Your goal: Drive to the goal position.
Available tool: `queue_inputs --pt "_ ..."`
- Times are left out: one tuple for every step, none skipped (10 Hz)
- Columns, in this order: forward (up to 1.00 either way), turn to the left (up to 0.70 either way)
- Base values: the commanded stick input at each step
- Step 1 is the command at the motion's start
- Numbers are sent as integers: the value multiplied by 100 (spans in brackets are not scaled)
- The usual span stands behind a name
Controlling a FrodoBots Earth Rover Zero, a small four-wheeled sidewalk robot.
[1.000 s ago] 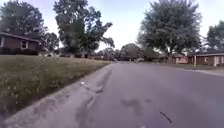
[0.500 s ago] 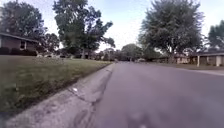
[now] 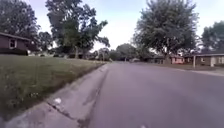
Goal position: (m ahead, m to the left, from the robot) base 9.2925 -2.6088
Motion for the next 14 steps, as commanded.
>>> queue_inputs --pt "100 0" --pt "100 0" --pt "100 0" --pt "100 0" --pt "100 0" --pt "100 0" --pt "100 0" --pt "100 0" --pt "100 -19" --pt "100 -28" --pt "100 -23" --pt "100 -12" --pt "100 0" --pt "100 0"
